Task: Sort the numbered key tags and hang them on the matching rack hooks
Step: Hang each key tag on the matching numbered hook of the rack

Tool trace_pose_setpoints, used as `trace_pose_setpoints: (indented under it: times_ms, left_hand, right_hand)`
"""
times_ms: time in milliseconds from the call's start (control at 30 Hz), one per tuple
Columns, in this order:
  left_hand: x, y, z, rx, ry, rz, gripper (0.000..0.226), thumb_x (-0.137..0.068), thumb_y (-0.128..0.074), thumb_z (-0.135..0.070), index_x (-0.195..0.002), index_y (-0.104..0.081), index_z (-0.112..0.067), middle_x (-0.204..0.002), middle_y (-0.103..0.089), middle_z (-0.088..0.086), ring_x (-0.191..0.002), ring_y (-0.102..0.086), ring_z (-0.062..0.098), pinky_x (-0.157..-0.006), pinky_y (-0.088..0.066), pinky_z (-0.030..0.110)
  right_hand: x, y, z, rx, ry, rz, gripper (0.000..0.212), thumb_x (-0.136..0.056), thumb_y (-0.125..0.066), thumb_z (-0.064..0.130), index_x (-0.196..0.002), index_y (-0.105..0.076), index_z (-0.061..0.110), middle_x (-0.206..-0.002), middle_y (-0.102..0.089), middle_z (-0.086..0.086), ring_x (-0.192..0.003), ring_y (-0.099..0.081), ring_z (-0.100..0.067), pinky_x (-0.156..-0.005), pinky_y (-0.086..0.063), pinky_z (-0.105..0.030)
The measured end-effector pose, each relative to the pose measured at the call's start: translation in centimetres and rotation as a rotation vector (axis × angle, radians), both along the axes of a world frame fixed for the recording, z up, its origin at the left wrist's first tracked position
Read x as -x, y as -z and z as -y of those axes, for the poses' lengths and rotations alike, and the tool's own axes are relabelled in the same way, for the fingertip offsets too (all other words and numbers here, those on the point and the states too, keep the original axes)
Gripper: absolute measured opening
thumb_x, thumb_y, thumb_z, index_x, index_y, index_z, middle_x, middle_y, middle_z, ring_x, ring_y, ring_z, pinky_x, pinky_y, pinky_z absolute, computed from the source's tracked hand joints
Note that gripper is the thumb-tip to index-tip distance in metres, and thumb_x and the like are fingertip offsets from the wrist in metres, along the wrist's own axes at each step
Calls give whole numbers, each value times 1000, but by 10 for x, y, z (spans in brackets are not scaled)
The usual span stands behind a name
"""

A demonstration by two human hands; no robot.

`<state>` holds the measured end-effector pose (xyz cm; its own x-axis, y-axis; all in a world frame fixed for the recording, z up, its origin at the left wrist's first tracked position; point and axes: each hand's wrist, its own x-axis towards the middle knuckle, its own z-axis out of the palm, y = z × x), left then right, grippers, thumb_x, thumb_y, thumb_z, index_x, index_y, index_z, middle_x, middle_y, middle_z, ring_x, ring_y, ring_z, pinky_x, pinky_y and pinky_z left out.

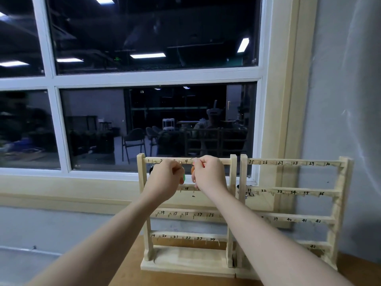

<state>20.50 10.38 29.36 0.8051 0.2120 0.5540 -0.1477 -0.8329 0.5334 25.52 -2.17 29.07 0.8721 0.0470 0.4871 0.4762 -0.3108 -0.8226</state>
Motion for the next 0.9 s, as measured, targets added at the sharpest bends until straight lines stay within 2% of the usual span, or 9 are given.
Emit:
trace_pose_setpoints:
  times_ms: [167,300,400,533,633,733,833,900]
  left_hand:
    - [5,8,-7,-29,-7,-40,27,-101,-54,-21,-80,-70,-20,-66,-70,-8,-65,-64,5,-71,-57,32]
    - [13,16,-11,-43,-3,-86,26,-102,-53,-24,-80,-66,-23,-69,-70,-8,-57,-60,6,-58,-52,27]
    - [19,23,-11,-48,-1,-121,22,-102,-53,-23,-87,-69,-20,-71,-71,-8,-53,-57,7,-51,-47,24]
    - [25,32,-4,-59,45,-185,18,-101,-55,-22,-89,-70,-20,-69,-71,-8,-60,-63,6,-60,-54,26]
    - [29,41,5,-80,85,-237,19,-100,-56,-21,-84,-67,-20,-70,-71,-7,-66,-65,7,-63,-53,24]
    - [31,52,15,-92,135,-280,20,-100,-55,-19,-88,-70,-15,-75,-71,-6,-70,-68,11,-68,-57,27]
    - [33,61,28,-76,160,-312,17,-100,-56,-21,-91,-70,-18,-76,-72,-7,-71,-68,11,-68,-58,30]
    - [33,69,41,-71,180,-345,18,-100,-56,-21,-88,-70,-19,-77,-73,-8,-66,-66,8,-63,-56,27]
  right_hand:
    - [-3,9,-6,76,67,-9,36,-101,-48,28,-76,-65,9,-69,-69,-12,-64,-69,-36,-62,-61,-54]
    - [-3,20,-4,138,65,-26,34,-103,-47,30,-73,-61,19,-70,-70,-2,-62,-69,-27,-65,-62,-44]
    - [1,28,3,122,23,-53,32,-106,-45,33,-81,-59,18,-74,-69,-5,-57,-69,-23,-61,-60,-38]
    - [12,42,20,141,-84,-130,30,-108,-42,33,-90,-61,18,-74,-70,-5,-45,-62,-16,-50,-50,-27]
    - [19,57,38,181,-158,-194,29,-108,-46,30,-92,-66,17,-73,-71,-4,-48,-64,-15,-49,-48,-22]
    - [27,70,60,201,-177,-250,31,-107,-48,29,-89,-68,14,-67,-70,-2,-49,-64,-17,-46,-44,-21]
    - [41,83,89,209,-185,-320,30,-106,-50,28,-89,-68,13,-69,-69,-2,-49,-63,-14,-45,-44,-21]
    - [50,93,115,226,-173,-352,30,-106,-51,27,-90,-69,10,-69,-69,-4,-50,-62,-14,-46,-45,-21]
